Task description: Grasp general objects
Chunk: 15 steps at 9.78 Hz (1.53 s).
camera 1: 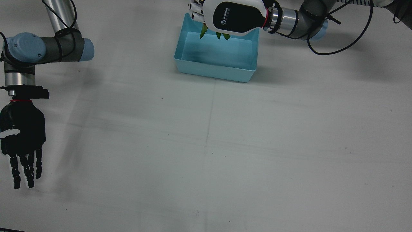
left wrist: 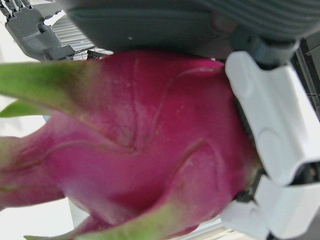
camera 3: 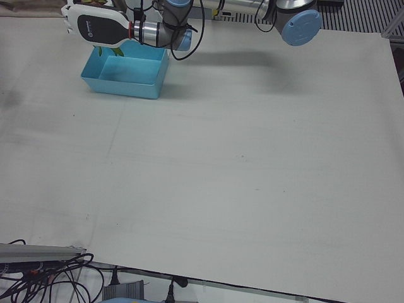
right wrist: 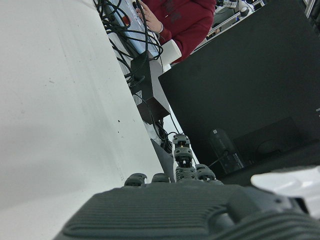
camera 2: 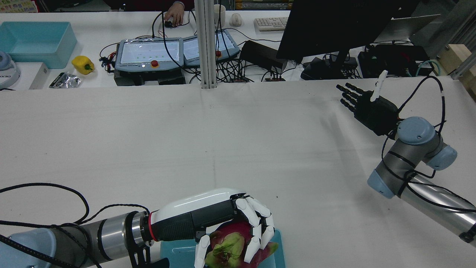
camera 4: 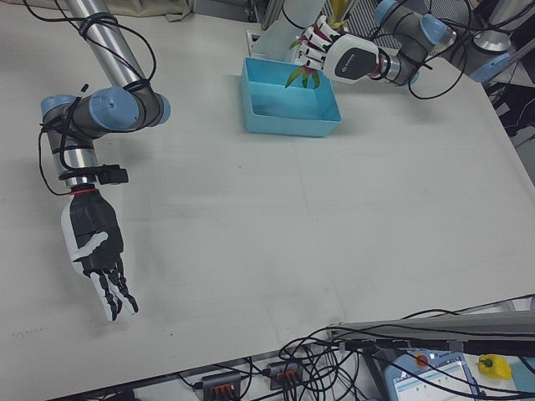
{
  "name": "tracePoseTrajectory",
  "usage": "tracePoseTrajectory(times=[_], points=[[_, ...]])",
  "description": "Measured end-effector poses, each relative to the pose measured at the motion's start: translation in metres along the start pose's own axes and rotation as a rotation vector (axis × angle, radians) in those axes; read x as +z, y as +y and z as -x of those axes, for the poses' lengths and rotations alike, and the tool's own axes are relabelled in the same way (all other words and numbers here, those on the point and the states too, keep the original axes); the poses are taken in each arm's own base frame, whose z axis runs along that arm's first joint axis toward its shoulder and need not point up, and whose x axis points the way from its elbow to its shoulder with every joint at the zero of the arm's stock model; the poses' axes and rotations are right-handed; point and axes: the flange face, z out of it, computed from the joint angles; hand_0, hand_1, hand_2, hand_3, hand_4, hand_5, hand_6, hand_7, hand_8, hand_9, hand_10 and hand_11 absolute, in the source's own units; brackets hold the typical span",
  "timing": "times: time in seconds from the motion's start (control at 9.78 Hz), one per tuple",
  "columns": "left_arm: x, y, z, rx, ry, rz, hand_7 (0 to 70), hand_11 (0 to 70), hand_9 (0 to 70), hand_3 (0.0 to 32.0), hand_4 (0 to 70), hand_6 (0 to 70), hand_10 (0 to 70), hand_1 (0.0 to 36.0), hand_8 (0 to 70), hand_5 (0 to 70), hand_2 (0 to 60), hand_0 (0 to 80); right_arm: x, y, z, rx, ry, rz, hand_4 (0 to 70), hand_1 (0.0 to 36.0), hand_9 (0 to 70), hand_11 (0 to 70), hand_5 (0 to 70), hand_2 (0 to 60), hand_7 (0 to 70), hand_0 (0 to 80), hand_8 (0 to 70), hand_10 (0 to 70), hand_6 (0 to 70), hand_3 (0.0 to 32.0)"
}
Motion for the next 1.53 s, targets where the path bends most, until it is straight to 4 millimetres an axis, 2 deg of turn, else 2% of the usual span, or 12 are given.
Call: tracePoseTrajectory(times=[0.1, 0.31, 0.82, 0.92, 1.02, 1.12, 1.23, 1.33, 1.43, 1.53], points=[[0.0005, 0.0006, 0.0000, 0.000, 0.000, 0.005, 0.0, 0.0, 0.0, 13.4, 0.0, 0.0, 0.0, 35.3, 0.0, 0.0, 60.0, 49.9, 0.0000, 0.0000, 0.0000, 0.000, 0.000, 0.000, 0.0, 0.0, 0.0, 0.0, 0.0, 0.0, 0.0, 0.0, 0.0, 0.0, 0.0, 0.0], [0.0013, 0.0014, -0.0002, 0.000, 0.002, 0.011, 0.0, 0.0, 0.0, 15.4, 0.0, 0.0, 0.0, 35.3, 0.0, 0.0, 60.0, 49.6, 0.0000, 0.0000, 0.0000, 0.000, 0.000, 0.000, 0.0, 0.0, 0.0, 0.0, 0.0, 0.0, 0.0, 0.0, 0.0, 0.0, 0.0, 0.0], [0.0015, 0.0014, 0.0000, 0.000, 0.001, 0.012, 0.0, 0.0, 0.0, 13.8, 0.0, 0.0, 0.0, 36.0, 0.0, 0.0, 60.0, 50.7, 0.0000, 0.0000, 0.0000, 0.000, 0.000, 0.000, 0.0, 0.0, 0.0, 0.0, 0.0, 0.0, 0.0, 0.0, 0.0, 0.0, 0.0, 0.0], [0.0015, 0.0015, -0.0001, 0.000, 0.002, 0.012, 0.0, 0.0, 0.0, 16.6, 0.0, 0.0, 0.0, 34.3, 0.0, 0.0, 60.0, 50.3, 0.0000, 0.0000, 0.0000, 0.000, 0.000, 0.000, 0.0, 0.0, 0.0, 0.0, 0.0, 0.0, 0.0, 0.0, 0.0, 0.0, 0.0, 0.0], [0.0015, 0.0016, -0.0001, 0.000, 0.002, 0.013, 0.0, 0.0, 0.0, 19.0, 0.0, 0.0, 0.0, 28.6, 0.0, 0.0, 50.8, 49.0, 0.0000, 0.0000, 0.0000, 0.000, 0.000, 0.000, 0.0, 0.0, 0.0, 0.0, 0.0, 0.0, 0.0, 0.0, 0.0, 0.0, 0.0, 0.0], [0.0015, 0.0016, -0.0001, 0.001, 0.001, 0.013, 0.0, 0.0, 0.0, 19.2, 0.0, 0.0, 0.0, 24.5, 0.0, 0.0, 40.6, 47.9, 0.0000, 0.0000, 0.0000, 0.000, 0.000, 0.000, 0.0, 0.0, 0.0, 0.0, 0.0, 0.0, 0.0, 0.0, 0.0, 0.0, 0.0, 0.0], [0.0015, 0.0017, 0.0003, 0.001, 0.001, 0.013, 0.0, 0.0, 0.0, 19.4, 0.0, 0.0, 0.0, 9.4, 0.0, 0.0, 5.4, 43.7, 0.0000, 0.0000, 0.0000, 0.000, 0.000, 0.000, 0.0, 0.0, 0.0, 0.0, 0.0, 0.0, 0.0, 0.0, 0.0, 0.0, 0.0, 0.0], [0.0015, 0.0017, 0.0006, 0.001, 0.000, 0.013, 0.0, 0.0, 0.0, 18.4, 0.0, 0.0, 0.0, 4.7, 0.0, 0.0, 1.7, 42.4, 0.0000, 0.0000, 0.0000, 0.000, 0.000, 0.000, 0.0, 0.0, 0.0, 0.0, 0.0, 0.0, 0.0, 0.0, 0.0, 0.0, 0.0, 0.0], [0.0016, 0.0017, 0.0007, 0.001, 0.000, 0.013, 0.0, 0.0, 0.0, 14.0, 0.0, 0.0, 0.0, 34.8, 0.0, 0.0, 60.0, 67.9, 0.0000, 0.0000, 0.0000, 0.000, 0.000, 0.000, 0.0, 0.0, 0.0, 0.0, 0.0, 0.0, 0.0, 0.0, 0.0, 0.0, 0.0, 0.0], [0.0016, 0.0017, 0.0006, 0.001, 0.000, 0.014, 0.0, 0.0, 0.0, 13.2, 0.0, 0.0, 0.0, 36.0, 0.0, 0.0, 60.0, 69.5, 0.0000, 0.0000, 0.0000, 0.000, 0.000, 0.000, 0.0, 0.0, 0.0, 0.0, 0.0, 0.0, 0.0, 0.0, 0.0, 0.0, 0.0, 0.0]])
